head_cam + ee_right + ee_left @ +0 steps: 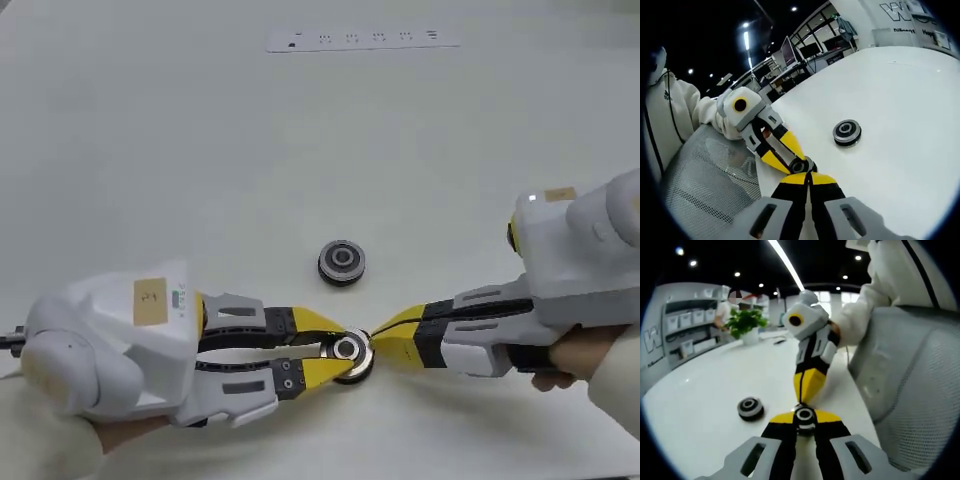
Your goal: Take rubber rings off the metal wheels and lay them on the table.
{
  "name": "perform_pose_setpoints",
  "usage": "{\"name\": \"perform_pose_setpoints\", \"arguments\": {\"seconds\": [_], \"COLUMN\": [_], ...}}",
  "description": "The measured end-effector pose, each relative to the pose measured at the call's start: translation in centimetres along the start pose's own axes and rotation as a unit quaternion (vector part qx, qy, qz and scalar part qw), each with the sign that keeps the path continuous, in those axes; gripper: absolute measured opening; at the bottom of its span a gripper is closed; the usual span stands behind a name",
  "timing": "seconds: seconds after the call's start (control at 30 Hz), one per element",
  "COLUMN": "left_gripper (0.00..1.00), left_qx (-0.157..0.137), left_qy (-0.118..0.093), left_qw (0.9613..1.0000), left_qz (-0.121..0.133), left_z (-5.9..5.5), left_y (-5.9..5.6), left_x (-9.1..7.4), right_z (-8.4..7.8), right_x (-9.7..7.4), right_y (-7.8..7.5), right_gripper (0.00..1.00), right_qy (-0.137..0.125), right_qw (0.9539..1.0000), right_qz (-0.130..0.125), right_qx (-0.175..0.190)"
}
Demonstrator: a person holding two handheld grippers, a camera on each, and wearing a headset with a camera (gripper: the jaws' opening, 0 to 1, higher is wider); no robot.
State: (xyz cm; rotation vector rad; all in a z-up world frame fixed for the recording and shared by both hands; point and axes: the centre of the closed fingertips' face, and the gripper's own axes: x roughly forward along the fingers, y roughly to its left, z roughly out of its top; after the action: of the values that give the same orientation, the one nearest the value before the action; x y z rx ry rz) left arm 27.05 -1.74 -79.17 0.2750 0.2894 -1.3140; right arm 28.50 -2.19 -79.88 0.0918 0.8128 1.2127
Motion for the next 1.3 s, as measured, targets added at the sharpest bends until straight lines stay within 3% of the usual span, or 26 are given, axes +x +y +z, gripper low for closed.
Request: {"name": "perform_pose_setpoints", "arguments": {"seconds": [0.27, 0.8, 1.0, 1.1, 1.3], "left_gripper": [0.14, 0.14, 0.14, 0.14, 0.14], "left_qx": [0.002, 0.001, 0.000, -0.002, -0.009], "left_qy": [0.000, -0.001, -0.001, -0.001, -0.003], "left_qw": [1.0000, 1.0000, 1.0000, 1.0000, 1.0000], "left_qz": [-0.002, -0.002, -0.002, -0.002, -0.001], "left_z": [0.0, -0.1, -0.1, 0.0, 0.0], "left_y": [-0.1, -0.1, -0.1, -0.1, -0.1], "left_x": [0.0, -0.1, -0.1, -0.1, -0.1], "right_z": [0.0, 0.1, 0.6, 0.5, 0.5], "right_x": [-0.2, -0.1, -0.1, -0.1, -0.1], "right_y": [0.7, 1.5, 2.2, 1.6, 1.7], "right_gripper": [0.00, 0.00, 0.00, 0.00, 0.00], "right_qy": [-0.006, -0.008, -0.019, -0.005, -0.008], "right_qw": [0.9998, 0.9998, 0.9992, 0.9996, 0.9997], "right_qz": [0.008, 0.018, 0.034, 0.014, 0.018], "right_qx": [0.018, 0.005, -0.001, -0.022, -0.016]}}
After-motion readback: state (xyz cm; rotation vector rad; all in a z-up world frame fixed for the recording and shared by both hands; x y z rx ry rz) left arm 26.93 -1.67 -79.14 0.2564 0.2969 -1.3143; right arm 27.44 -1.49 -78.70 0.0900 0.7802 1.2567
